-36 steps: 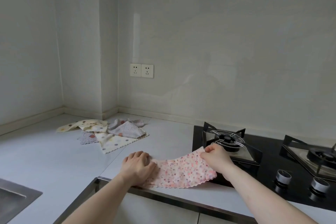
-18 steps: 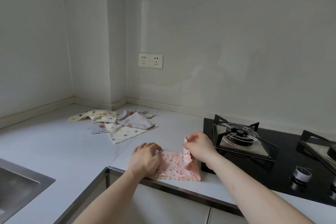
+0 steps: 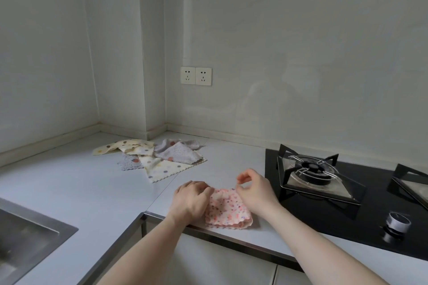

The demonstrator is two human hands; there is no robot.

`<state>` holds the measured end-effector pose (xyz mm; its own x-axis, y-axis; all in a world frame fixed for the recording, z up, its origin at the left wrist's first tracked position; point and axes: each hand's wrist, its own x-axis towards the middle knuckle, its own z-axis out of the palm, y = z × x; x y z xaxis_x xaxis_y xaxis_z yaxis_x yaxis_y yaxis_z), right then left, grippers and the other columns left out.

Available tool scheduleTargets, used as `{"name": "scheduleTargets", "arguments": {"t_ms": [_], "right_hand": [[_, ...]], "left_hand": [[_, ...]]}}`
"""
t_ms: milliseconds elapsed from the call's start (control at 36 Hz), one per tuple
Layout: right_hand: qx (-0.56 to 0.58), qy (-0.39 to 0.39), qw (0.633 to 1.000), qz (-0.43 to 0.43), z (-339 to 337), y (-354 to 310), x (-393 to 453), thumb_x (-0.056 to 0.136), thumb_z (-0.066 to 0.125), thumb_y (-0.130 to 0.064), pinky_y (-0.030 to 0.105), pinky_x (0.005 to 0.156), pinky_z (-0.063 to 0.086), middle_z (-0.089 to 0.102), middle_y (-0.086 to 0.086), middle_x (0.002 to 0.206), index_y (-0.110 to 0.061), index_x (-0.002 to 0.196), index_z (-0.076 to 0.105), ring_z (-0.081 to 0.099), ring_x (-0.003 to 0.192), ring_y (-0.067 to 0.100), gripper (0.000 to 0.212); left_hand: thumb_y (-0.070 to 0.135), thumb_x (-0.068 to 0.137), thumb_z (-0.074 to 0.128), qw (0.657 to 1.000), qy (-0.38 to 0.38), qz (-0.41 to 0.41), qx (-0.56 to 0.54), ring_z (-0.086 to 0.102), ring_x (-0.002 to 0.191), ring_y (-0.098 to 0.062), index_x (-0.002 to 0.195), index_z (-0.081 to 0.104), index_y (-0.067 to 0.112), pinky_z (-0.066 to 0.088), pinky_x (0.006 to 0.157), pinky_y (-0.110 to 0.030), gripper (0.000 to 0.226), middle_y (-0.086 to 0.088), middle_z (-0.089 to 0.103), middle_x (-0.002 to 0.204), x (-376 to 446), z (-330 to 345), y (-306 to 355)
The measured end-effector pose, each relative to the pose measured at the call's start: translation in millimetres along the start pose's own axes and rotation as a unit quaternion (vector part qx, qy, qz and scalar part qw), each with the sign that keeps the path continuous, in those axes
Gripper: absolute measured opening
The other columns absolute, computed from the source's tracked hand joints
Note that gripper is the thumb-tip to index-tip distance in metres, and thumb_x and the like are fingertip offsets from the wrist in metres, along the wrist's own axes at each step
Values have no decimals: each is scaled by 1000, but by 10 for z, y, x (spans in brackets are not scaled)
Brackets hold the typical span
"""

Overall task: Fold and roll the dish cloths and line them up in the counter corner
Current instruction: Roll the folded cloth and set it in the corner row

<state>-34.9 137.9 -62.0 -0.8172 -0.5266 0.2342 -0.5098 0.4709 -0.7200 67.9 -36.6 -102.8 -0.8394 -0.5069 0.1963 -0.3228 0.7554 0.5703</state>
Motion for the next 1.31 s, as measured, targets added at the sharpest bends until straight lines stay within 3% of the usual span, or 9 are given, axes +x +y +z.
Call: {"name": "scheduleTargets", "arguments": {"t_ms": [111, 167, 444, 694, 778, 917, 1056, 1167, 1306], "right_hand": [[-118, -26, 992, 19, -34, 257, -48, 94, 59, -51, 37, 101, 47, 62, -17, 112, -33, 117, 55, 61, 105, 9, 29], [-155, -32, 987, 21, -21, 327, -67, 95, 50, -61, 38, 108, 38, 66, -17, 115, -33, 124, 57, 60, 112, 10, 40], [-88, -70, 992, 61, -17, 372, 9, 91, 57, -54, 39, 113, 25, 68, -18, 121, -40, 134, 55, 50, 131, 19, 46], [-35, -86, 992, 89, -50, 312, 58, 90, 57, -55, 32, 111, 24, 63, -18, 134, -39, 139, 55, 46, 137, 13, 52], [2, -101, 989, 108, -51, 295, 75, 85, 63, -52, 33, 110, 27, 67, -18, 127, -42, 134, 59, 48, 133, 15, 51], [78, -127, 985, 85, 18, 521, 200, 51, 78, -46, 42, 109, 46, 76, -14, 105, -56, 101, 68, 66, 113, 12, 52], [159, -85, 982, 53, -43, 457, 160, 72, 82, -6, 41, 97, 56, 76, -3, 101, -30, 106, 73, 72, 97, 12, 43], [141, -47, 988, 29, -21, 465, 147, 75, 82, -6, 30, 93, 56, 76, -10, 95, -31, 90, 75, 70, 96, 5, 29], [131, -17, 991, 29, -5, 465, 111, 75, 78, -6, 31, 78, 60, 76, -11, 87, -29, 80, 76, 73, 81, 12, 24]], "left_hand": [[58, 86, 51, 999, -17, -21, 23, 46, 134, -18, 121, 65, 36, 28, 117, -40, 43, 10, 59, 137, -2, -21, 39], [57, 82, 55, 999, -20, -21, 34, 44, 136, -18, 126, 62, 36, 26, 118, -40, 49, 10, 57, 141, 1, -27, 42], [41, 84, 69, 987, 19, 0, -161, 69, 82, -4, 81, 67, 34, 58, 81, -33, 8, 17, 72, 81, 28, -37, -20], [14, 93, 70, 963, 45, 71, -257, 65, 70, -9, 85, 65, 16, 53, 62, -24, 9, 6, 69, 80, 34, 6, -64], [13, 94, 69, 960, 49, 77, -264, 65, 71, -9, 86, 64, 15, 53, 63, -23, 9, 6, 69, 82, 41, 13, -75], [12, 93, 69, 964, 26, 62, -259, 60, 65, -6, 94, 66, 17, 50, 61, -21, 5, 3, 67, 85, 50, 22, -47], [24, 85, 73, 979, -3, 44, -201, 51, 64, -8, 97, 75, 30, 45, 64, -20, 14, -2, 59, 72, 75, 11, -27], [25, 91, 69, 974, 22, 38, -222, 42, 54, -7, 91, 77, 27, 34, 54, -17, 8, 6, 48, 57, 76, 21, -17], [24, 93, 67, 969, 32, 36, -244, 68, 69, -7, 92, 76, 28, 51, 66, -19, 10, 7, 74, 73, 47, 14, 0]]}}
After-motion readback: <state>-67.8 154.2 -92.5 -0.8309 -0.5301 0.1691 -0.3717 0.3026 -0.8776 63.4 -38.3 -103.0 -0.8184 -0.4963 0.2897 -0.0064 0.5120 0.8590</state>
